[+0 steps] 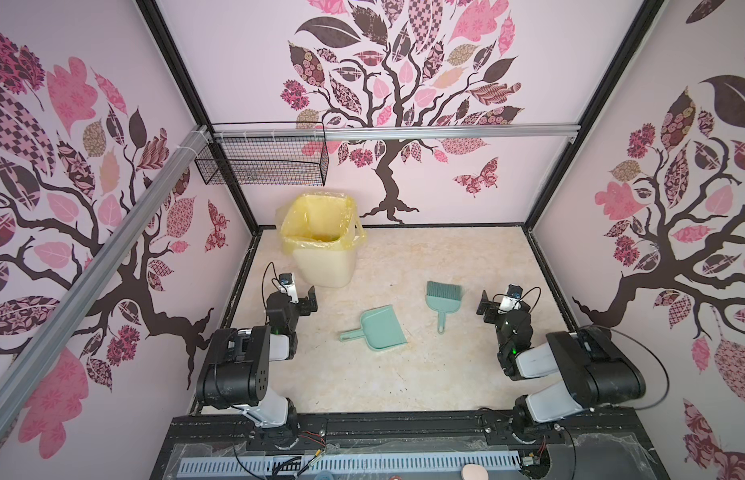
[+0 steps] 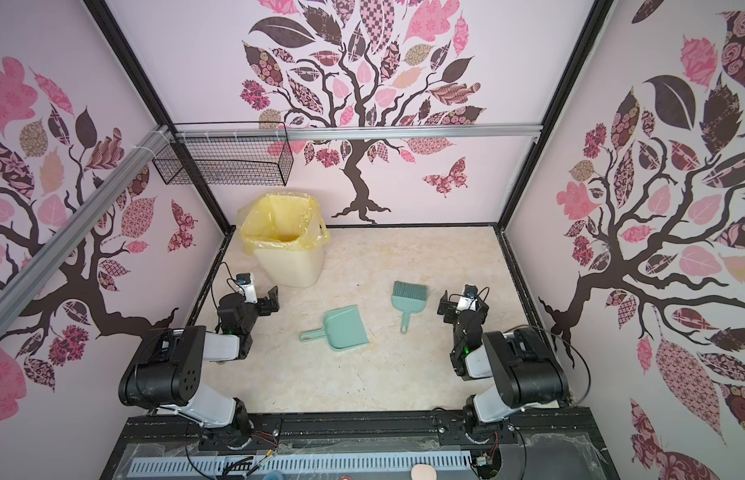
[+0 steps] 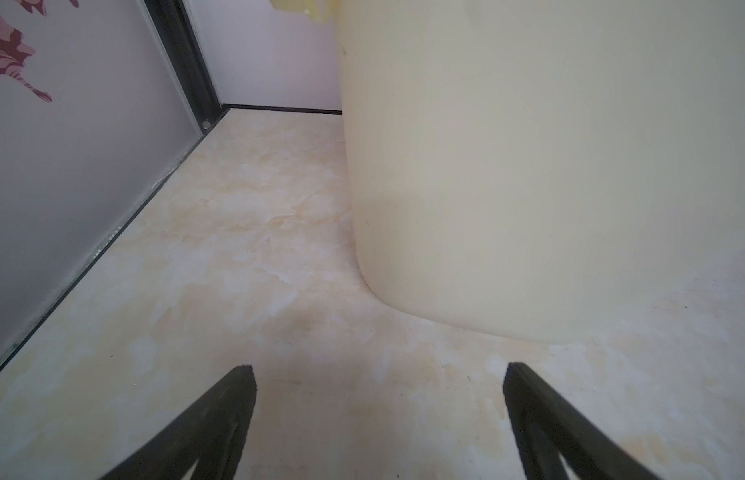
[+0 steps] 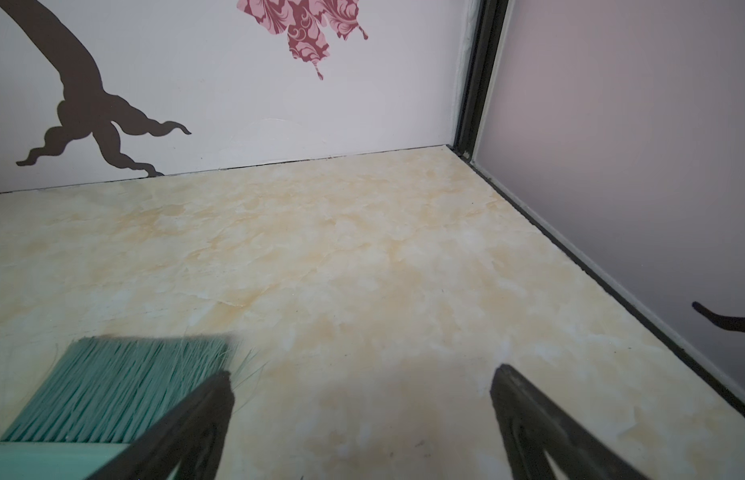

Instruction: Sweep away the paper scraps from the table

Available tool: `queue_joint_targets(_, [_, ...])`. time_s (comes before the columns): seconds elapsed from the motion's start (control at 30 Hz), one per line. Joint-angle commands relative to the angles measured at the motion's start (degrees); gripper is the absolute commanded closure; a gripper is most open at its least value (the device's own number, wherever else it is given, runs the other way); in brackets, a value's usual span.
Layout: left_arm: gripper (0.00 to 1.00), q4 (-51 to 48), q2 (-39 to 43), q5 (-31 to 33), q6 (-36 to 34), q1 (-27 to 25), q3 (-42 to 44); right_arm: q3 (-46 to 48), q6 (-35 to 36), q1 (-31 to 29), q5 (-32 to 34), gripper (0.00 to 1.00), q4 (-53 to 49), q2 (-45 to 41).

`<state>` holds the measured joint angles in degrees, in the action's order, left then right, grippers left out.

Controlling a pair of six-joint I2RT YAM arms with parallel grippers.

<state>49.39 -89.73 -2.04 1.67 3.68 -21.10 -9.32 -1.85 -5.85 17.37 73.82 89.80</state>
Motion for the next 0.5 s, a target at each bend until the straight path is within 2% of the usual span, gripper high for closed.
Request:
queue_joint_targets(0.0, [0.04, -0.46, 0.57, 0.8, -0.1, -0.24, -1.25, -5.98, -2.22, 0.22, 2.7, 0.0, -7.69, -1.32])
queue_joint_targets(0.03, [0.04, -0.38, 0.57, 0.78, -0.09, -0.25, -1.22, -7.39, -2.41, 0.26, 2.9, 0.01, -9.04, -0.72])
queue_joint_targets(0.13, [0.03, -0.3, 0.53, 0.8, -0.09, -0.25, -1.24, -5.95, -1.93, 0.31, 2.86, 0.0, -3.86, 0.59])
queue_joint_targets(0.47, [0.03, -1.19, 0.46, 2.04, -0.45, -0.96, -1.7, -5.99, -1.93, 0.39, 2.94, 0.0, -4.65, 0.11])
